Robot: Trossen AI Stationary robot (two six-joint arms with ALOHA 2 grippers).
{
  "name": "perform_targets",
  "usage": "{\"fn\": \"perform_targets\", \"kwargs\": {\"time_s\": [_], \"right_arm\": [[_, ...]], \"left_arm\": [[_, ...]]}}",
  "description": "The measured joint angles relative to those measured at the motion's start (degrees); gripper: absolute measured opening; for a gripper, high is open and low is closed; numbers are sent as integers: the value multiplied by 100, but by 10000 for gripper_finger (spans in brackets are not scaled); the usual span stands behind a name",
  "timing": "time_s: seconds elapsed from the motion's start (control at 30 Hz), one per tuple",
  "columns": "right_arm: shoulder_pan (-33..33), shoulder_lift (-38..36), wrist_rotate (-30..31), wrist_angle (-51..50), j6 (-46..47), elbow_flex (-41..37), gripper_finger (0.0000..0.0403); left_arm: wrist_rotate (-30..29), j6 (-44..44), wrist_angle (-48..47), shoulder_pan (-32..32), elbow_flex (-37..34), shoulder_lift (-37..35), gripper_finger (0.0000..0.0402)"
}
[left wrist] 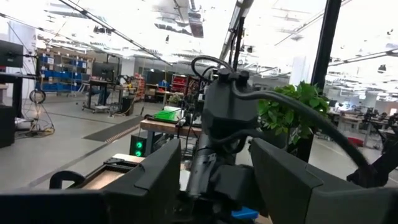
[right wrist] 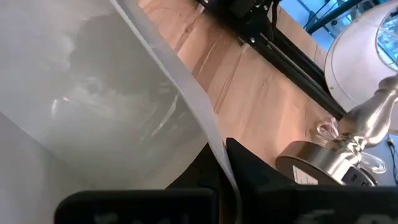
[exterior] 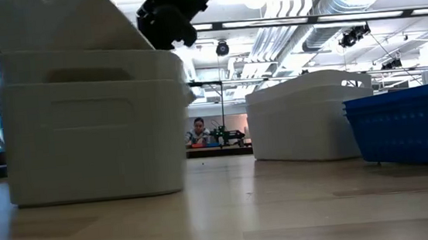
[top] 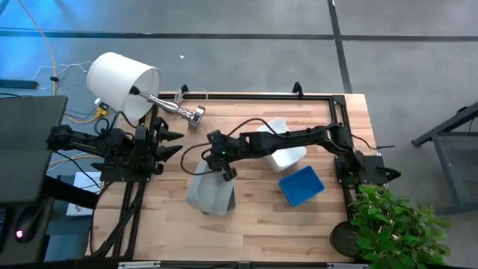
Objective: Stack baskets by color
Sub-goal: Stack the bottom gray bin on top of the gray bin
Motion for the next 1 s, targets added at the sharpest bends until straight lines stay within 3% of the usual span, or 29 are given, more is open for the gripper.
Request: {"fn": "perform_targets", "kwargs": {"time_s": [0.47,1.0], "right_arm": [[89,-443,-106,-332,-510,5,0],[313,-453,-143,-2526,-433,433,0]], "left_arm": [[0,0,-18,-1,0,0,184],[-55,0,-37,-1,0,0,184]]}}
